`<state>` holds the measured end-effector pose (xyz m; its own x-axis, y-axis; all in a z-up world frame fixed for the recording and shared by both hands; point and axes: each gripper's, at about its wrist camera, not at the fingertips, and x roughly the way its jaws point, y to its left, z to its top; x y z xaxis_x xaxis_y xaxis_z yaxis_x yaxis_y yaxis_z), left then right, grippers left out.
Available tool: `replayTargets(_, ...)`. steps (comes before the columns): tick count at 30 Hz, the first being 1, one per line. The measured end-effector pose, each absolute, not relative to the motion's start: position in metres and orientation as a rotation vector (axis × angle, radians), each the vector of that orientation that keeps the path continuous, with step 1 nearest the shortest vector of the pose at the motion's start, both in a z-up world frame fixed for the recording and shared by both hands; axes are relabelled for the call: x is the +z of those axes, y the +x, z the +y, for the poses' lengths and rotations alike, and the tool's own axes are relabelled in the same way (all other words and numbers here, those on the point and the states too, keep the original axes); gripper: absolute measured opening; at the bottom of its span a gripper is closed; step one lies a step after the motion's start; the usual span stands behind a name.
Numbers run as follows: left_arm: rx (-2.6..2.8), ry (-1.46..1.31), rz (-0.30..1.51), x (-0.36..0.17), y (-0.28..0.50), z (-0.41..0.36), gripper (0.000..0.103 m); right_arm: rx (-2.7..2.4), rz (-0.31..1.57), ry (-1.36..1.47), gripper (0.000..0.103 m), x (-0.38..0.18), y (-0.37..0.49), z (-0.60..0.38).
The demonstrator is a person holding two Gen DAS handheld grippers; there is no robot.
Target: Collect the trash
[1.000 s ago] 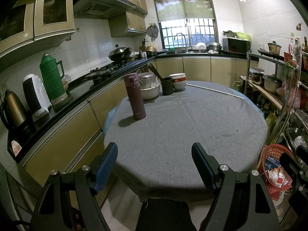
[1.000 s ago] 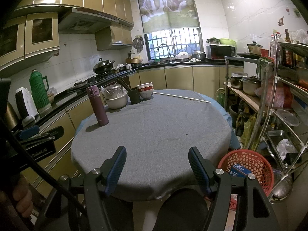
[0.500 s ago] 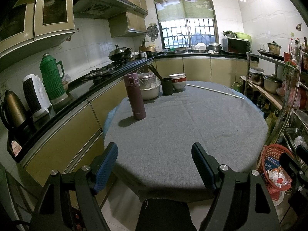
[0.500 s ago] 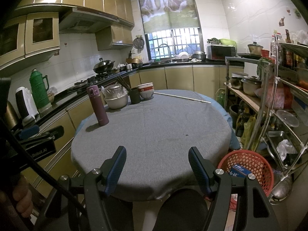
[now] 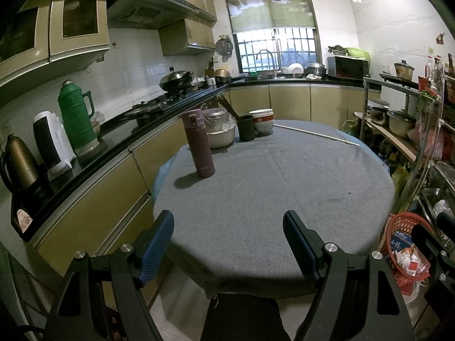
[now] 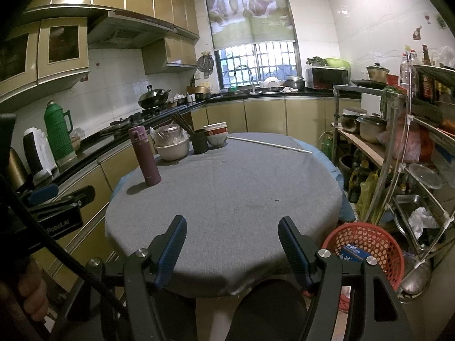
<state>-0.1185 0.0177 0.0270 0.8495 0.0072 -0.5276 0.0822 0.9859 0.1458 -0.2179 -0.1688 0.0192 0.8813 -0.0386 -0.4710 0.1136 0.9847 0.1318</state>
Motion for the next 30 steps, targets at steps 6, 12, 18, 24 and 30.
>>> replayTargets(6,-0.044,0.172,0.555,0.0279,-0.1191,0.0172,0.079,-0.079,0.486,0.157,0.071,0.0193,-0.2178,-0.1690)
replayTargets(12,-0.049,0.178,0.553,0.0296,-0.1189,0.0188,0.079,-0.080,0.486,0.158,0.071,0.0192,-0.2178,-0.1687)
replayTargets(18,-0.050,0.180,0.554,0.0292,-0.1189,0.0186,0.079,-0.080,0.487,0.157,0.071,0.0185,-0.2175,-0.1693)
replayTargets(24,-0.047,0.181,0.555,0.0286,-0.1183,0.0188,0.079,-0.080,0.487,0.159,0.071,0.0185,-0.2173,-0.1693)
replayTargets(30,-0.044,0.184,0.562,0.0252,-0.1157,0.0208,0.079,-0.082,0.483,0.160,0.071,0.0161,-0.2179,-0.1714)
